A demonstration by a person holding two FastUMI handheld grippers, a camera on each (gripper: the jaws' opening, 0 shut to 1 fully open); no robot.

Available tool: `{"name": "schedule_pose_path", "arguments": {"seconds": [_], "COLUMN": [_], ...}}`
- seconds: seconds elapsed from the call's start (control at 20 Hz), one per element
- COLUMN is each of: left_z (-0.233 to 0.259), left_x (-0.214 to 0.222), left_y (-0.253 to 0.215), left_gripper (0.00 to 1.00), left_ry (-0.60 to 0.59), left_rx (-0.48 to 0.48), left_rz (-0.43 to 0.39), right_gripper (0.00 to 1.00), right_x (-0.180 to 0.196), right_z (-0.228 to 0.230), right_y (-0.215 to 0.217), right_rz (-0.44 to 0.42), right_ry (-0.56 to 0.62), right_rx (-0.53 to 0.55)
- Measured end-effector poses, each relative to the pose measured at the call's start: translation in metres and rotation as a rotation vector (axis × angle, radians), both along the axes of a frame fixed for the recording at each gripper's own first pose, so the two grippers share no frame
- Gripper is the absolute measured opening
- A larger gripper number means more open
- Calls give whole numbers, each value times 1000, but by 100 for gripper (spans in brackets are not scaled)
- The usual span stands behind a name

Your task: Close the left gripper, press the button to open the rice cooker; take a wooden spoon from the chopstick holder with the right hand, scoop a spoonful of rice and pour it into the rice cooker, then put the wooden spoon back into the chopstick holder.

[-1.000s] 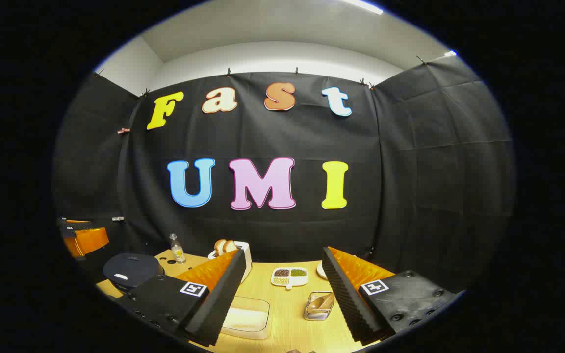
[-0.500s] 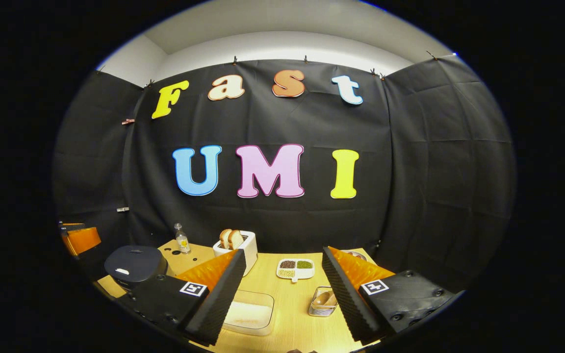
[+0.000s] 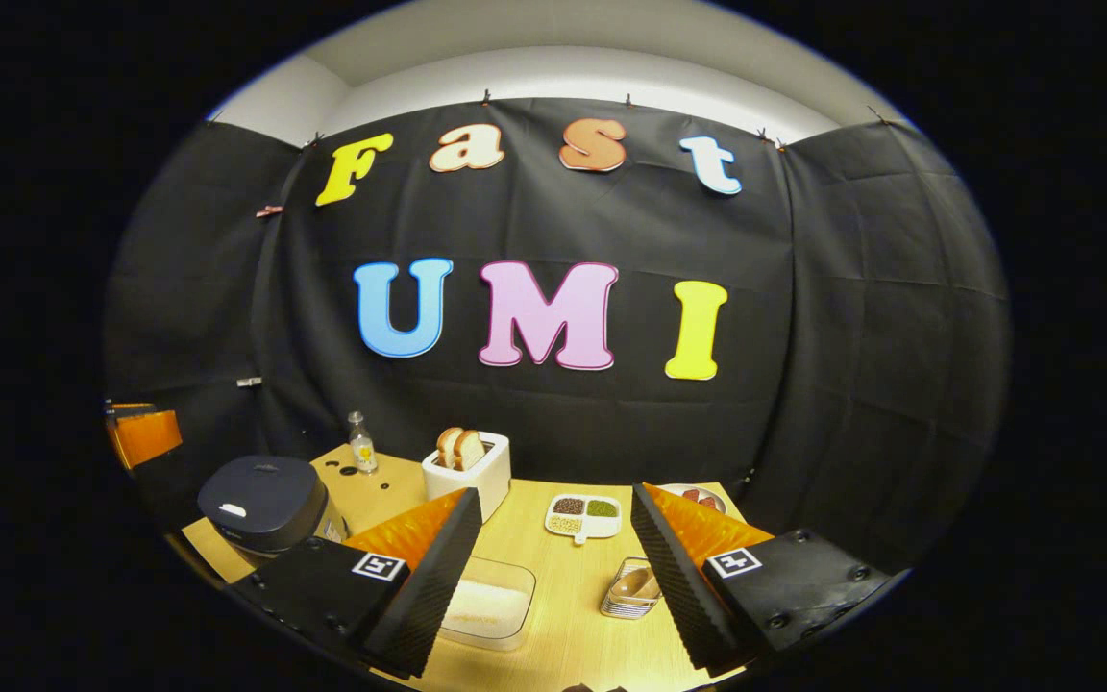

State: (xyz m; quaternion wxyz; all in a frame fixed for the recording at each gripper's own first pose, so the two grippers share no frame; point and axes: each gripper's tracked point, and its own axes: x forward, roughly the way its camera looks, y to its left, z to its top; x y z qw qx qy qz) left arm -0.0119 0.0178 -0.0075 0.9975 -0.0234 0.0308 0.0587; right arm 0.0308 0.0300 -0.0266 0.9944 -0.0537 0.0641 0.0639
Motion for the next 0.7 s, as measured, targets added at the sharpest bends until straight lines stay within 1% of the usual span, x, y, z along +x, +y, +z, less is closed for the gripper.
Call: {"name": "schedule_pose_path", "arguments": {"seconds": [0.15, 0.3, 0.45, 0.5, 0.6, 0.65, 0.7], "left_z": [-3, -12, -19, -22, -24, -25, -25], "left_x": [1, 2, 2, 2, 0, 1, 0], "left_y": [7, 20, 37, 43, 62, 72, 82], "left_gripper": [95, 95, 95, 93, 83, 74, 68], "left_ry": [9, 45, 67, 76, 87, 91, 100], "left_rx": [-3, -22, -68, -78, -84, -84, -82], "left_rz": [27, 60, 90, 94, 123, 140, 157], "right_gripper": [98, 98, 98, 98, 98, 98, 98], "right_x": [5, 8, 10, 10, 9, 7, 5], "right_z": [-5, -9, -3, -2, 3, 7, 9], "right_y": [10, 21, 24, 24, 21, 14, 8], "right_rz": [31, 58, 60, 56, 37, 15, -4], "right_ry": [5, 17, 4, 1, -23, -37, -43], "right_rx": [-16, -20, -5, 7, 22, 30, 46]}}
